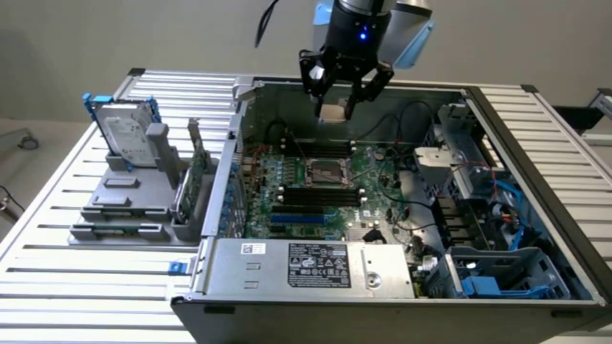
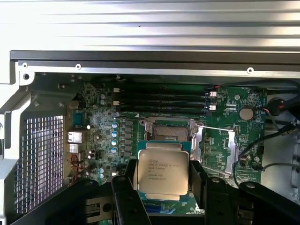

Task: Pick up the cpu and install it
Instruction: 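Place the cpu into insertion slot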

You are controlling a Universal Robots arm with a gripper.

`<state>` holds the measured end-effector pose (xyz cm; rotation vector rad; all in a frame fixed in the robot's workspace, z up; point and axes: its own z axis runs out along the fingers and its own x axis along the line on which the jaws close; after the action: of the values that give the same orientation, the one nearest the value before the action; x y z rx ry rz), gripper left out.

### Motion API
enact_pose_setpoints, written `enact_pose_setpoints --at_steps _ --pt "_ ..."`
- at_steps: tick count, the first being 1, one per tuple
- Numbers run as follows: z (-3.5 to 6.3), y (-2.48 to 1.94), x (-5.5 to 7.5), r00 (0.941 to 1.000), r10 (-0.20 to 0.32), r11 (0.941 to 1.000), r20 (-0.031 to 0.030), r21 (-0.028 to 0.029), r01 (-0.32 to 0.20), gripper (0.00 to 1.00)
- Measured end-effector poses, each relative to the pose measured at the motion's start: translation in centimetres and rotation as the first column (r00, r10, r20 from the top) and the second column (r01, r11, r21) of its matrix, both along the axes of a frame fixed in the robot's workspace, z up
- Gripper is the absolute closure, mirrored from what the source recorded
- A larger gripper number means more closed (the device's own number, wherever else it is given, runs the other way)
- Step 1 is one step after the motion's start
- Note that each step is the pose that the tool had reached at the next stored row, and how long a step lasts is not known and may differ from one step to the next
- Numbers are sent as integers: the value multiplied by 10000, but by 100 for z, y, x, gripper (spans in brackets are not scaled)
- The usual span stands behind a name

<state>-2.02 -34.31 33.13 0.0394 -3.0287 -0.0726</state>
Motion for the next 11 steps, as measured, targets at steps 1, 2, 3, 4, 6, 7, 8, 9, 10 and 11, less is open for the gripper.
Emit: enact_pose_setpoints --at_steps 1,2,3,4,6,7,8,9,10,11 --pt "-2 -1 0 10000 -5 10000 0 1 5 46" --pt "-8 0 0 9999 -113 9999 1 4 113 46" --pt "-13 -1 -1 9997 -254 9997 1 2 254 46" --pt "-23 -1 -1 9991 -420 9991 0 0 420 46" --pt "-50 0 -1 9970 -779 9970 -1 1 779 46" --pt "-63 -1 -1 9954 -957 9954 0 0 957 46" --pt "-77 0 -1 9935 -1136 9935 0 0 1136 46" --pt "-92 0 -1 9913 -1314 9913 0 0 1314 46" --pt "-108 0 -1 9885 -1509 9885 -1 0 1509 46" --pt "-123 -1 -1 9857 -1687 9857 0 0 1687 46"
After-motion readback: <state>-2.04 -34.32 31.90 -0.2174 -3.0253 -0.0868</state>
